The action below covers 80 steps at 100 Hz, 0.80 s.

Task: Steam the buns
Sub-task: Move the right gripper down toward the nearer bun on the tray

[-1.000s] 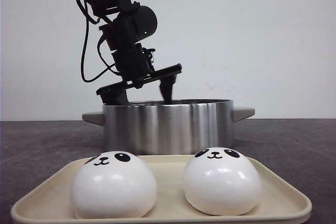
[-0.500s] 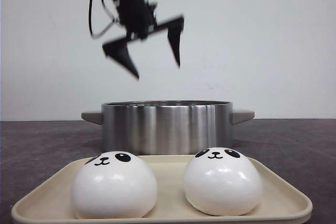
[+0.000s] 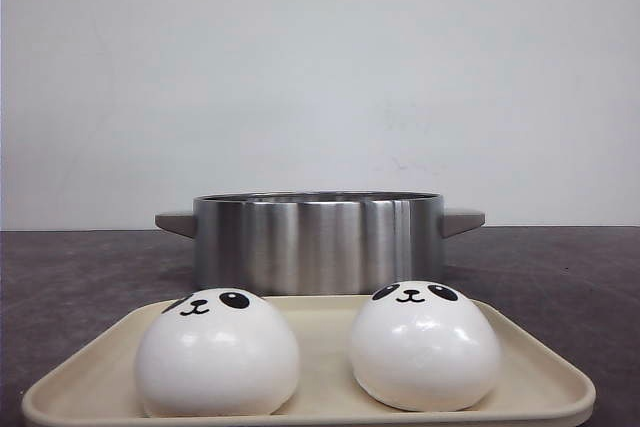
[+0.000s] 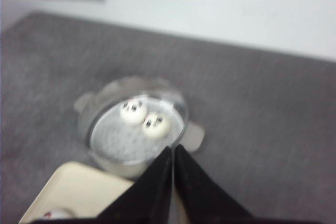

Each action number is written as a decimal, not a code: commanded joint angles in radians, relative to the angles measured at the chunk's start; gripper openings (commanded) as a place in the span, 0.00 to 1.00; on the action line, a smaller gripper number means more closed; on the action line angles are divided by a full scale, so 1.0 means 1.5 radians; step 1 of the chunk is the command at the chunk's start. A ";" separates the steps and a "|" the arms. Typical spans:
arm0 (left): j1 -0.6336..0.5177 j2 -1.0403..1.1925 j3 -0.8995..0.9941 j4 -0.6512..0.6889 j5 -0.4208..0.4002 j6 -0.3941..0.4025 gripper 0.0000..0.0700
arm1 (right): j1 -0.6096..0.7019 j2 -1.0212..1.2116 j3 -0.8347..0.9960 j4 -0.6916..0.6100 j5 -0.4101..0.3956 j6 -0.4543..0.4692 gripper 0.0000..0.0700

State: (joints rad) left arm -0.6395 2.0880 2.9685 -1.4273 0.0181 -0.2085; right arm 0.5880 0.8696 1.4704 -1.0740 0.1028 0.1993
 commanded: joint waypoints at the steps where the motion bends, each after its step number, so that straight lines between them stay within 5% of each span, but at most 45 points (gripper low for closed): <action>1: -0.011 -0.036 0.032 -0.033 -0.009 0.025 0.92 | 0.004 0.031 0.008 -0.009 -0.026 0.021 0.00; 27: -0.017 -0.207 0.010 -0.037 -0.019 0.028 0.89 | 0.004 0.149 0.008 -0.073 -0.122 0.030 0.00; 53: -0.017 -0.444 -0.169 -0.037 -0.019 0.029 0.89 | 0.004 0.218 0.006 -0.141 -0.207 0.031 0.02; 58: -0.017 -0.493 -0.219 -0.037 -0.019 0.028 0.89 | 0.006 0.228 0.003 -0.154 -0.230 0.029 0.13; 70: -0.016 -0.610 -0.335 -0.037 -0.020 0.023 0.89 | 0.022 0.248 -0.022 -0.162 -0.256 0.030 0.60; 80: -0.016 -0.691 -0.411 -0.037 -0.021 0.005 0.90 | 0.050 0.261 -0.056 -0.157 -0.256 0.040 0.64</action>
State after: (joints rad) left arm -0.6567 1.0935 2.3795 -1.4281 -0.0059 -0.1795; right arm 0.6350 1.2407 1.3975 -1.3167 -0.2779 0.2424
